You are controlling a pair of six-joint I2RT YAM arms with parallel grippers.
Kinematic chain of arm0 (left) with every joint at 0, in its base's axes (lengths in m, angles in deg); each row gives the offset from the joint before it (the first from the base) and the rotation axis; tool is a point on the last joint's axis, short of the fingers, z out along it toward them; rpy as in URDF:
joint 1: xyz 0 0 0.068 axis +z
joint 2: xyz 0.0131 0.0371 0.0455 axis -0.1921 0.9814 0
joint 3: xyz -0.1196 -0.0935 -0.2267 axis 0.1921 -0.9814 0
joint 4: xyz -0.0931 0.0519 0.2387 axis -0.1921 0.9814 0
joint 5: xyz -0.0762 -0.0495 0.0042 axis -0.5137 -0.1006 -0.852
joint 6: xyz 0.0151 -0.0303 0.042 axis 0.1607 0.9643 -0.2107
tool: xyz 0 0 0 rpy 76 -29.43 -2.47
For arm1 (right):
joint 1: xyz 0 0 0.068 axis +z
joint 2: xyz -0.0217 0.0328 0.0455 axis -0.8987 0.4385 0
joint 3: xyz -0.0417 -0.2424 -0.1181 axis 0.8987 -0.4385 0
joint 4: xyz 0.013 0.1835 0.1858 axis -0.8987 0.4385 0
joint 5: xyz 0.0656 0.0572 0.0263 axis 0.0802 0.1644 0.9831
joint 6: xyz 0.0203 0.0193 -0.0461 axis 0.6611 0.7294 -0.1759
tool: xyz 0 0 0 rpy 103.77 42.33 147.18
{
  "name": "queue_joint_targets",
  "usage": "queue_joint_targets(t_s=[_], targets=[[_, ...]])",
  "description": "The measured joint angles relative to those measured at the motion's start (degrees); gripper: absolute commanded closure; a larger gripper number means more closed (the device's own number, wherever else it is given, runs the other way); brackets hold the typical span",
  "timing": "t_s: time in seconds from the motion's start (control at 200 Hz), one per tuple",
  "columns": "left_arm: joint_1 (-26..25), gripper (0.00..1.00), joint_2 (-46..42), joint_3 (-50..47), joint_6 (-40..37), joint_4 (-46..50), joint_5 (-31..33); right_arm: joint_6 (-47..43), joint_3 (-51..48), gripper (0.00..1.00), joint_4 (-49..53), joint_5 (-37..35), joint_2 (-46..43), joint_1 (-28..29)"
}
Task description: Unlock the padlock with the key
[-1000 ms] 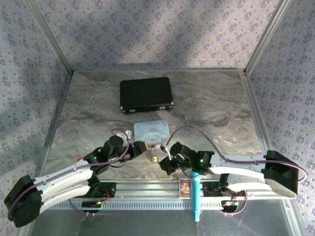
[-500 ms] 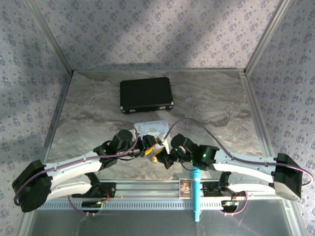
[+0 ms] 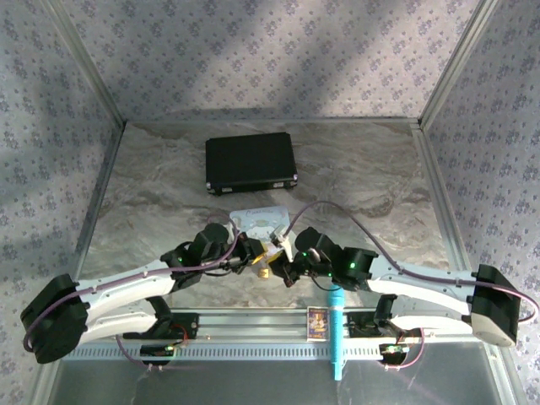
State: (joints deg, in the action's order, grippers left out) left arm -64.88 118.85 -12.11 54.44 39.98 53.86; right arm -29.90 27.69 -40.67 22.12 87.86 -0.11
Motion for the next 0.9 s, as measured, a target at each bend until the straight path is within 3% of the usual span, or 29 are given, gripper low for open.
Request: queue_joint_targets(t_s=[0.105, 0.19, 0.285, 0.38, 0.585, 0.74, 0.899], targets=[[0.00, 1.00, 0.00, 0.33, -1.07, 0.50, 0.07, 0.09, -0.31, 0.99, -0.09, 0.07, -0.09, -0.44], [0.00, 1.00, -0.24, 0.22, -1.57, -0.15, 1.01, 1.22, -0.39, 0.49, -0.59, 0.87, -0.09, -1.46], [0.04, 1.00, -2.14, -1.07, -2.67, -1.99, 3.39, 3.89, -1.33, 0.39, -3.67, 1.92, -0.26, -3.96], [0.13, 1.00, -4.00, -1.97, -4.55, -4.20, 5.77, 8.22, -4.52, 0.16, -9.22, 2.99, -1.64, -6.73], [0.17, 1.00, -5.88, -5.16, -9.42, -16.72, 10.08, 20.96, -9.57, 0.19, -24.81, 7.13, -1.31, -11.21], [0.17, 1.00, -6.03, -6.51, -11.85, -24.24, 11.32, 30.16, -10.19, 0.41, -39.01, 10.43, 0.87, -11.34], [0.17, 1.00, -7.08, -8.31, -12.35, -30.38, 12.79, 35.43, -10.54, 0.51, -46.31, 11.87, 4.11, -11.45]])
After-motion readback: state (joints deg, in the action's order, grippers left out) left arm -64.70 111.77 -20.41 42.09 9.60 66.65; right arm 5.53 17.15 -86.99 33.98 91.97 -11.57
